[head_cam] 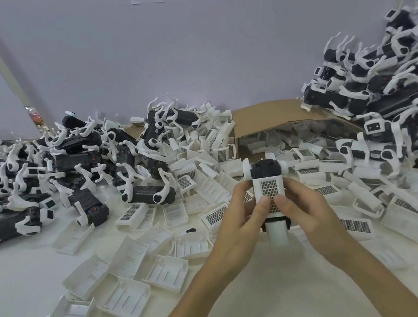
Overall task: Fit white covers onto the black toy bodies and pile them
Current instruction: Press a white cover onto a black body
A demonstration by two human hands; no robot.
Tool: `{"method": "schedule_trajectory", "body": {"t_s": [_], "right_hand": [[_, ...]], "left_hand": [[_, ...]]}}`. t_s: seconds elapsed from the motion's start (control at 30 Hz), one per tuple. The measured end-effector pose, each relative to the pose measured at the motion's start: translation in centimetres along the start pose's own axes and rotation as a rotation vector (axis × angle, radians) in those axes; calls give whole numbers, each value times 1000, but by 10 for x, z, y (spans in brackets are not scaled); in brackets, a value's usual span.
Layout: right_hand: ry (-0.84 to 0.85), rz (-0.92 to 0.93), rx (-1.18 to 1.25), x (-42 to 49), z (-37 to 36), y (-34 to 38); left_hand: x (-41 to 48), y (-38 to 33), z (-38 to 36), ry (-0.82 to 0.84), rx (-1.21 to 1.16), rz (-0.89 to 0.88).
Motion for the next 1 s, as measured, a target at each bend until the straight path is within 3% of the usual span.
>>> {"method": "schedule_trajectory", "body": {"t_s": [0.17,0.3,0.53,0.6,0.67,0.8,0.93,1.0], "right_hand": [[-47,71,-90,-1,0,4],[-101,17,-63,-1,5,1],[-484,117,-251,-7,48,11],[-436,181,-393,-7,46,18],[-284,248,-506,-5,33,23],[-85,306,-483,-6,13,26],[-117,300,-515,-5,22,29],[-161,231,-473,-5,29,25]], "left_hand": [[1,1,1,-1,62,-13],[2,1,3,-56,-24,51],[0,18,17,-163,-306,362],[-1,22,17,-134,-352,432],[-2,24,16,-103,-363,460],[0,22,14,-66,-369,421],[2,18,26,-213,-396,349],[6,9,26,-180,-396,270]]}}
Point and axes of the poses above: each hand's wrist, its own x-axis towards the middle knuckle, its own z-axis out of the back of the hand, y = z × x, the point moved 8 cm from there along x, towards the middle knuckle
